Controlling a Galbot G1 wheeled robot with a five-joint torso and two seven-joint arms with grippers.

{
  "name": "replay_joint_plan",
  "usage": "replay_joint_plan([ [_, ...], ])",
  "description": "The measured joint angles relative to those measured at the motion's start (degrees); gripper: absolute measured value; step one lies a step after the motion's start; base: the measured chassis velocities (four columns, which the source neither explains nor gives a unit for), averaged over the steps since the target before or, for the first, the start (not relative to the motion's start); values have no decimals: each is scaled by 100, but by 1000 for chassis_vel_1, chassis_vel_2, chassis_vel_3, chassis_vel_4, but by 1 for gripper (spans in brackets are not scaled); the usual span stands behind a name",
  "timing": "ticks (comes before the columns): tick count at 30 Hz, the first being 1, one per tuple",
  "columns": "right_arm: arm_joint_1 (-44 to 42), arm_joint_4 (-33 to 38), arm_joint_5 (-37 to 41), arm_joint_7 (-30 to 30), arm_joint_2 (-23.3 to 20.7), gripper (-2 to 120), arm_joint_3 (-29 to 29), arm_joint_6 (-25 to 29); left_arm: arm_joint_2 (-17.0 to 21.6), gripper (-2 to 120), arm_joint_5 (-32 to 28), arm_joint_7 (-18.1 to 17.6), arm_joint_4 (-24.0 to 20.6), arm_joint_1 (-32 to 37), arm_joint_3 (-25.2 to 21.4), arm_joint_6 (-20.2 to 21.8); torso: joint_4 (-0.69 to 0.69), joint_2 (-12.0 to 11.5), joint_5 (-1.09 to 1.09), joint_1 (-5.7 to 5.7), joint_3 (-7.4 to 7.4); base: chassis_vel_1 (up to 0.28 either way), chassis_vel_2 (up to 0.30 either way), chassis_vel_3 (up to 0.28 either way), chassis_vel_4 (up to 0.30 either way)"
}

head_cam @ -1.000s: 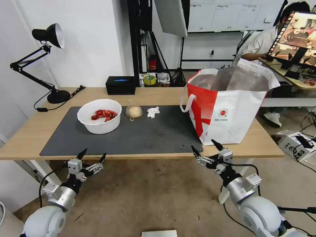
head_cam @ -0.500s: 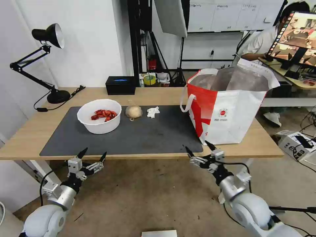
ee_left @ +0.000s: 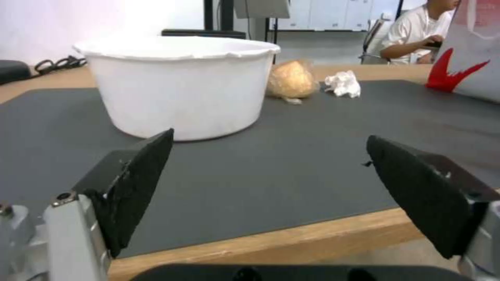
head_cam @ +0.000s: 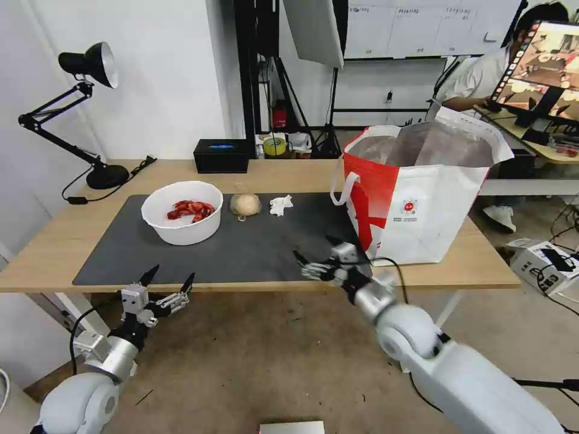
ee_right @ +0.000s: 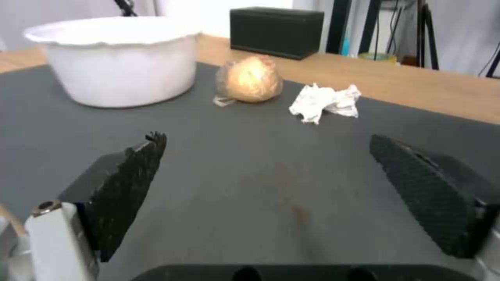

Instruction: Pick up the trash from the table and place it into the takeout bag.

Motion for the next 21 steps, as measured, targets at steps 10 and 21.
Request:
replay_joint_plan([
  [10, 1485, -1165, 359, 243, 746, 100, -686, -513, -48, 100, -1, 0, 2, 20, -66, -4, 0, 0, -1, 0, 0, 0, 0, 0, 0],
  [21, 2654, -3142, 818, 1307, 2033, 100, -958, -1214, -103, 100, 14, 1, 15, 48, -76, -28, 0, 0, -1, 0, 0, 0, 0, 0, 0],
])
